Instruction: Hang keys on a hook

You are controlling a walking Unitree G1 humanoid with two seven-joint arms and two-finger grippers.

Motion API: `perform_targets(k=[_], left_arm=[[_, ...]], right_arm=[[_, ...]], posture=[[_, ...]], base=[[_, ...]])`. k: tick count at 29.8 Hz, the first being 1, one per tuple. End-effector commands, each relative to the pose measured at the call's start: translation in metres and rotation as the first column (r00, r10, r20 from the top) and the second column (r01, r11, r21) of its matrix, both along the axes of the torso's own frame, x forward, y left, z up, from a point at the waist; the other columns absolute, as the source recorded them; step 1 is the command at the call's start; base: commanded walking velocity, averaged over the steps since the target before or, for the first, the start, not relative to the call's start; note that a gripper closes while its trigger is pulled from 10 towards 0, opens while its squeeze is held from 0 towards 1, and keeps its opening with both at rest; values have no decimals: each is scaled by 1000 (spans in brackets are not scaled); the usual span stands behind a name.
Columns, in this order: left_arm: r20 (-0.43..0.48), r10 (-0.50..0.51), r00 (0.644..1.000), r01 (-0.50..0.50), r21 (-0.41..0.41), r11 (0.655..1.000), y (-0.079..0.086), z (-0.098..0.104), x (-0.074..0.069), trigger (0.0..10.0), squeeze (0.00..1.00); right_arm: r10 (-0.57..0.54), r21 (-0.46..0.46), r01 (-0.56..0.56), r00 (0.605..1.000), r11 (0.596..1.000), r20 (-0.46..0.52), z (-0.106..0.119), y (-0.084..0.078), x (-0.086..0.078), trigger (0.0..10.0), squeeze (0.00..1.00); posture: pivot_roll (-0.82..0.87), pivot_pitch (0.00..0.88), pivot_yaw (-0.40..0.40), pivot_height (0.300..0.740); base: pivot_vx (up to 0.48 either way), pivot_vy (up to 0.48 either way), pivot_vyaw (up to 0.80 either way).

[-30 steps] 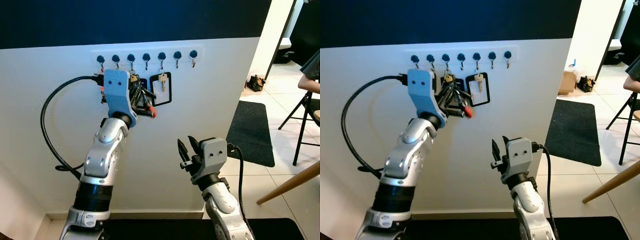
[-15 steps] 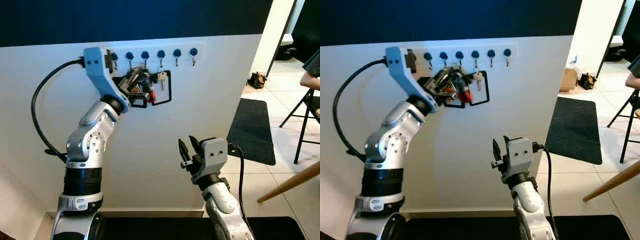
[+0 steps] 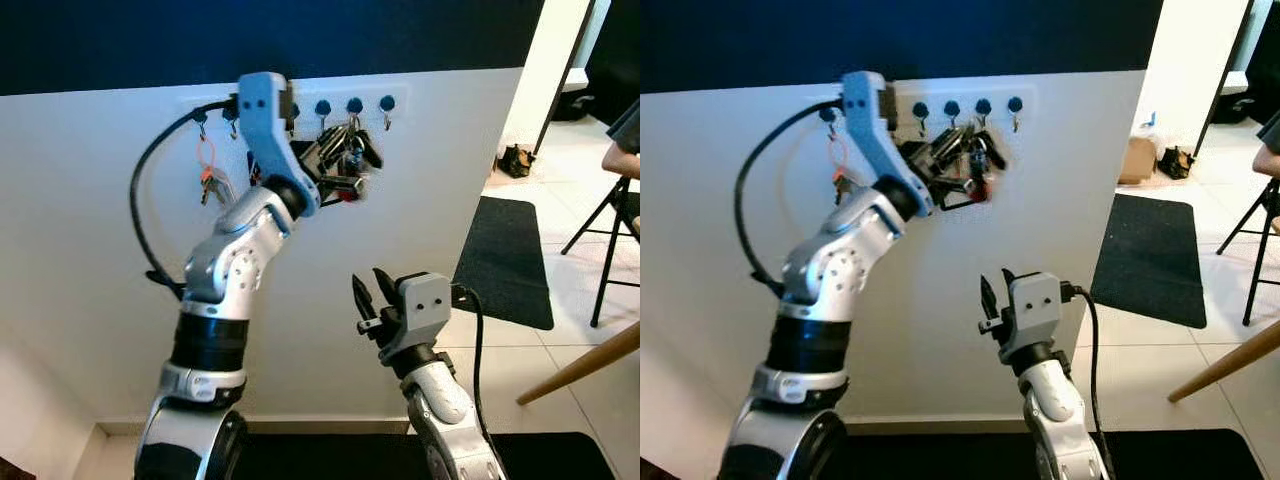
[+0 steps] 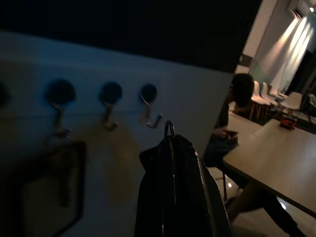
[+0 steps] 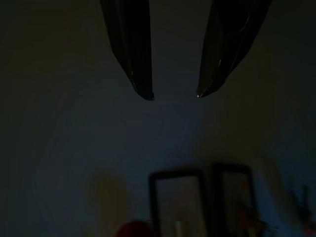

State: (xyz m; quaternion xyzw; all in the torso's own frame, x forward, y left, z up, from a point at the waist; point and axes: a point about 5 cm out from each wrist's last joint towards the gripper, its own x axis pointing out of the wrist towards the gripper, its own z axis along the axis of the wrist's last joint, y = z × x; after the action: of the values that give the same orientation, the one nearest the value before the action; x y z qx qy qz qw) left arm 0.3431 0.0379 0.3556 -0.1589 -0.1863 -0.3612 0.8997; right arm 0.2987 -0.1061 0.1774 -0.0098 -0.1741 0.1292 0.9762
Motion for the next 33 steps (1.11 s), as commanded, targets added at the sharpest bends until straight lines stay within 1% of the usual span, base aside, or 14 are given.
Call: perform_targets(k=[1, 6, 15, 16, 17, 18, 20, 22, 23, 24, 27, 28, 29, 33], left_arm=[[23, -40, 999, 40, -5, 999, -13, 5, -4, 10000, 0], [26, -27, 999, 27, 10, 1000, -19, 4, -2, 10000, 0], [93, 153, 984, -161, 84, 983, -6, -7, 4, 10000, 0], [116, 199, 973, -212, 105, 972, 12, -20, 0, 10000, 0], [116, 199, 973, -212, 105, 972, 12, -20, 0, 10000, 0], [115, 193, 974, -208, 132, 969, 24, -33, -7, 10000, 0], [108, 178, 978, -192, 141, 971, 28, -38, -11, 10000, 0], [98, 140, 985, -157, 197, 968, 45, -59, -29, 10000, 0], [98, 140, 985, -157, 197, 968, 45, -59, -29, 10000, 0], [64, 154, 986, -166, 248, 954, 59, -80, -43, 10000, 0], [32, 236, 971, -233, 331, 914, 76, -106, -53, 10000, 0], [32, 236, 971, -233, 331, 914, 76, -106, -53, 10000, 0], [10, 303, 953, -287, 357, 889, 84, -120, -58, 10000, 0], [4, 322, 947, -301, 365, 881, 85, -125, -62, 10000, 0]], right_arm=[[-34, -1, 34, 999, 999, 1, -2, -8, -2, 10000, 0], [-67, -9, 67, 998, 998, 8, -1, -16, -2, 10000, 0], [-53, -4, 53, 999, 999, 0, -4, -10, -4, 10000, 0], [-41, -8, 41, 999, 999, -9, -6, -7, -5, 10000, 0], [-41, -8, 41, 999, 999, -9, -6, -7, -5, 10000, 0], [-36, -14, 36, 999, 999, -17, -9, -7, -6, 10000, 0], [-36, -16, 35, 999, 999, -20, -10, -7, -6, 10000, 0], [-40, -28, 39, 999, 999, -35, -15, -12, -8, 10000, 0], [-40, -28, 39, 999, 999, -35, -15, -12, -8, 10000, 0], [-51, -46, 49, 997, 998, -51, -20, -19, -9, 10000, 0], [-71, -67, 67, 995, 995, -64, -25, -28, -9, 10000, 0], [-71, -67, 67, 995, 995, -64, -25, -28, -9, 10000, 0], [-76, -74, 72, 995, 995, -62, -24, -33, -7, 10000, 0], [-62, -78, 58, 997, 995, -50, -19, -34, -4, 10000, 0]], posture=[[15, 159, 144, 740], [5, 159, 160, 740], [11, 159, 150, 740], [16, 155, 142, 740], [16, 155, 142, 740], [18, 154, 137, 740], [18, 154, 137, 740], [26, 149, 121, 740], [26, 149, 121, 740], [34, 146, 110, 740], [46, 141, 98, 740], [46, 141, 98, 740], [52, 135, 81, 740], [54, 131, 75, 740]], base=[[0, 0, 0], [0, 0, 0], [0, 0, 0], [0, 0, 0], [0, 0, 0], [0, 0, 0], [0, 0, 0], [0, 0, 0], [0, 0, 0], [0, 0, 0], [0, 0, 0], [0, 0, 0], [0, 0, 0], [0, 0, 0]])
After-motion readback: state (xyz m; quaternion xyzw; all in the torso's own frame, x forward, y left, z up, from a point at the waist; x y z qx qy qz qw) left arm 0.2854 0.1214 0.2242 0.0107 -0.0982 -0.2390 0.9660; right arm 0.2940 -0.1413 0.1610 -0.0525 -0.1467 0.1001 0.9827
